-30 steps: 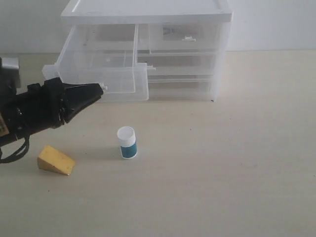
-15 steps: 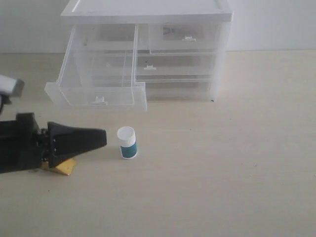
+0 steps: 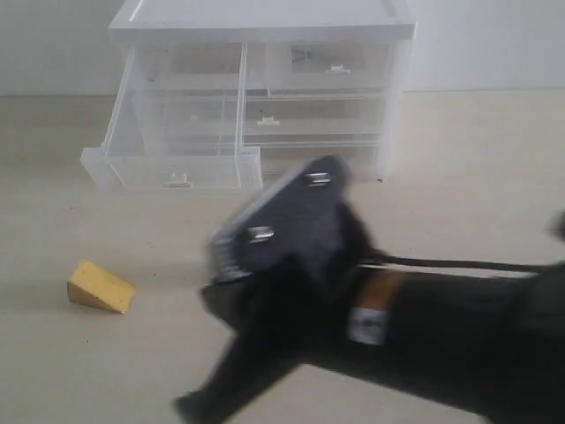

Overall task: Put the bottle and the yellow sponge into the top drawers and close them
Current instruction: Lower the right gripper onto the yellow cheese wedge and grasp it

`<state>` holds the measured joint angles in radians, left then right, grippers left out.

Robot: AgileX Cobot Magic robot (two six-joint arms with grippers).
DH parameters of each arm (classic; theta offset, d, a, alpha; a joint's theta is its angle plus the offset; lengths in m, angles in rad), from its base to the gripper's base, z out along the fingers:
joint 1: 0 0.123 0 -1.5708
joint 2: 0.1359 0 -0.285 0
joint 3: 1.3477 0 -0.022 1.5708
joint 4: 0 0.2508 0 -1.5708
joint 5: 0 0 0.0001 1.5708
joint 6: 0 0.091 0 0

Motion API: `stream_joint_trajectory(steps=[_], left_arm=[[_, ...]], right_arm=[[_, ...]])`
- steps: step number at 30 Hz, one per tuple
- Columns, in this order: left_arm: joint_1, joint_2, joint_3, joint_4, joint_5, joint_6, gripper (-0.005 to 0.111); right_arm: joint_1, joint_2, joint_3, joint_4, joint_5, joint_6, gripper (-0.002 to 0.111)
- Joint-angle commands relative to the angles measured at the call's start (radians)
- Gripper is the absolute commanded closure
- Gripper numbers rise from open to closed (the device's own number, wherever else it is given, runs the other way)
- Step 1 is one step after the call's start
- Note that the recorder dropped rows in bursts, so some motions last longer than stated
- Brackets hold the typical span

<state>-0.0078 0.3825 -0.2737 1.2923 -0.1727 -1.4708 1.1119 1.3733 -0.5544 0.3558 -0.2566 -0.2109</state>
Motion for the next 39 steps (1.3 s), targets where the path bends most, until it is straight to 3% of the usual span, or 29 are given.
stream_joint_trajectory(steps=[1, 5, 8, 14, 23, 26, 28, 31, 36, 39], left_arm=[[0.004, -0.126, 0.042, -0.005, 0.12, -0.033, 0.103], [0.004, -0.136, 0.051, -0.005, 0.12, -0.033, 0.103], [0.004, -0.136, 0.055, -0.003, 0.12, -0.033, 0.103], [0.004, -0.136, 0.055, -0.003, 0.116, -0.031, 0.103], [0.004, -0.136, 0.055, -0.003, 0.114, -0.029, 0.103], [0.004, -0.136, 0.055, -0.003, 0.112, -0.025, 0.103], [0.004, -0.136, 0.055, -0.001, 0.112, -0.025, 0.103], [0.004, -0.136, 0.055, 0.006, 0.118, -0.025, 0.103], [0.004, -0.136, 0.063, 0.006, 0.125, -0.019, 0.103], [0.004, -0.136, 0.063, 0.006, 0.127, -0.019, 0.103]], right_arm=[[0.045, 0.335, -0.3, -0.006, 0.032, -0.061, 0.069], [0.045, 0.556, -0.569, -0.006, 0.198, -0.117, 0.027], [0.045, 0.686, -0.741, -0.006, 0.311, -0.209, 0.014], [0.002, 0.829, -0.905, -0.011, 0.35, -0.247, 0.014], [-0.06, 0.924, -0.978, -0.011, 0.331, -0.299, 0.014], [-0.06, 0.952, -0.996, -0.011, 0.351, -0.319, 0.029], [-0.06, 0.95, -1.004, -0.011, 0.404, -0.322, 0.053], [-0.06, 0.902, -1.02, -0.007, 0.541, -0.316, 0.109], [-0.045, 0.701, -0.995, 0.032, 0.834, -0.303, 0.104], [-0.047, 0.519, -0.901, 0.016, 0.867, -0.259, 0.104]])
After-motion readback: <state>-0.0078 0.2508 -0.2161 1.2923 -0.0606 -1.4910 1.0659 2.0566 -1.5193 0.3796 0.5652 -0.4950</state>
